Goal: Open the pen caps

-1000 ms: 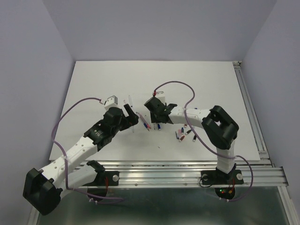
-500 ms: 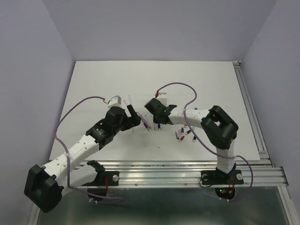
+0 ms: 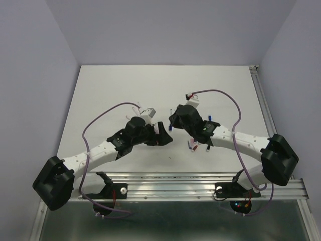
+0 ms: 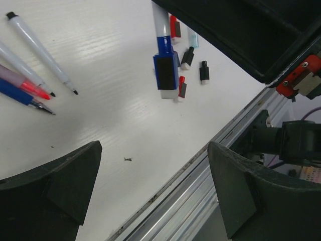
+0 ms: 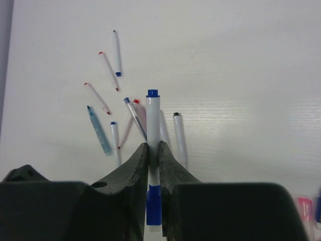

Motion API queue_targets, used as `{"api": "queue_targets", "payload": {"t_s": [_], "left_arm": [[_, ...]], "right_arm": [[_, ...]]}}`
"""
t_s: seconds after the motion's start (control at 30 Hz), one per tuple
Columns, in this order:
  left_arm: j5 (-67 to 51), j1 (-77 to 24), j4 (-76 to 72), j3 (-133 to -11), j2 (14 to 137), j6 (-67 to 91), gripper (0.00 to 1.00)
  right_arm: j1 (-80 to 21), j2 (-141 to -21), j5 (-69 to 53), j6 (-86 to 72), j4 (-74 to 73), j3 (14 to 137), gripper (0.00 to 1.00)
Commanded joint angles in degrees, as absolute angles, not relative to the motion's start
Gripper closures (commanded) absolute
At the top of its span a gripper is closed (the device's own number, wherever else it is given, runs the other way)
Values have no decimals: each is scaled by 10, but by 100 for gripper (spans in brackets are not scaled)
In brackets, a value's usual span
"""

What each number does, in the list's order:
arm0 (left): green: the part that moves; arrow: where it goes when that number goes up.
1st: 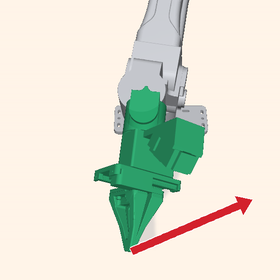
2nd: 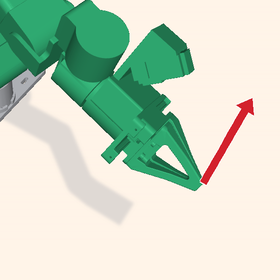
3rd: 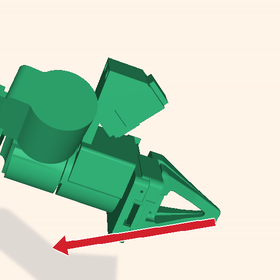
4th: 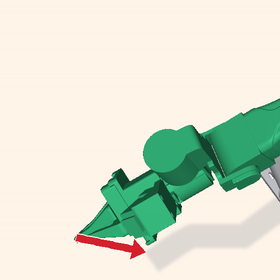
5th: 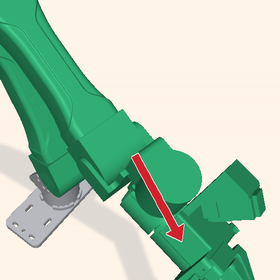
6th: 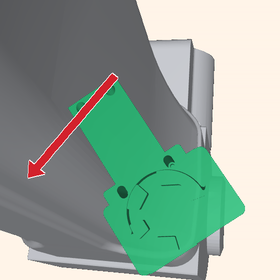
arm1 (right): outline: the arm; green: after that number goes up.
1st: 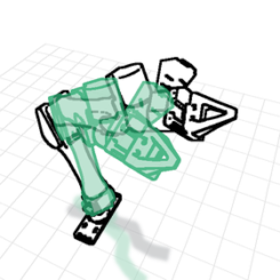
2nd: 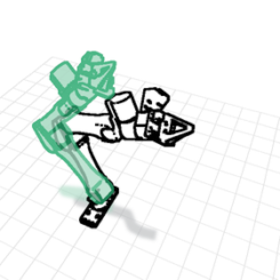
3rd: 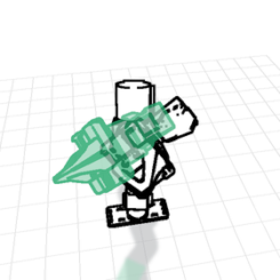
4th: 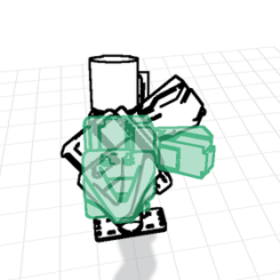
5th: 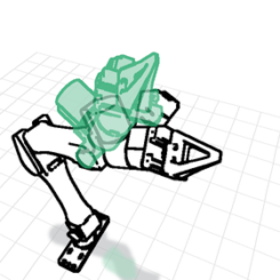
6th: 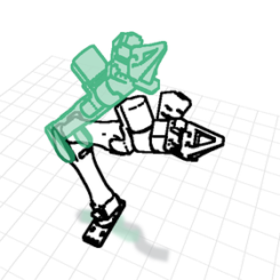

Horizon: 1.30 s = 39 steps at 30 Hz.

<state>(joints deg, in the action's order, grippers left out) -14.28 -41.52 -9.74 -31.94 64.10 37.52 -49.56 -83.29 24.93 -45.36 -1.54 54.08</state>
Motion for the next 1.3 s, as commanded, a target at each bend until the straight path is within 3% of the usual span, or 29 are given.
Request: {"api": "queue_targets", "payload": {"t_s": [0.0,0.3,0.53,0.67,0.8,0.9,0.93,1.27], "left_arm": [[-164,-447,-166,-346,657,366,1],[-87,-464,-145,-376,686,381,11],[-73,-464,-131,-394,695,375,35],[-72,-464,-131,-398,698,373,44],[-73,-464,-131,-398,698,372,59],[-76,-464,-131,-396,698,372,85],[-77,-465,-131,-396,698,372,100],[-78,-522,-141,-356,656,404,100]], "right_arm": [[-497,-808,208,-475,67,514,93],[-497,-788,166,-483,91,493,93],[-498,-779,144,-486,98,485,93],[-497,-780,132,-482,101,485,93],[-497,-787,132,-483,103,486,93],[-497,-796,137,-478,105,491,93],[-498,-799,141,-476,105,493,93],[-481,-923,367,-455,65,626,99]]}}
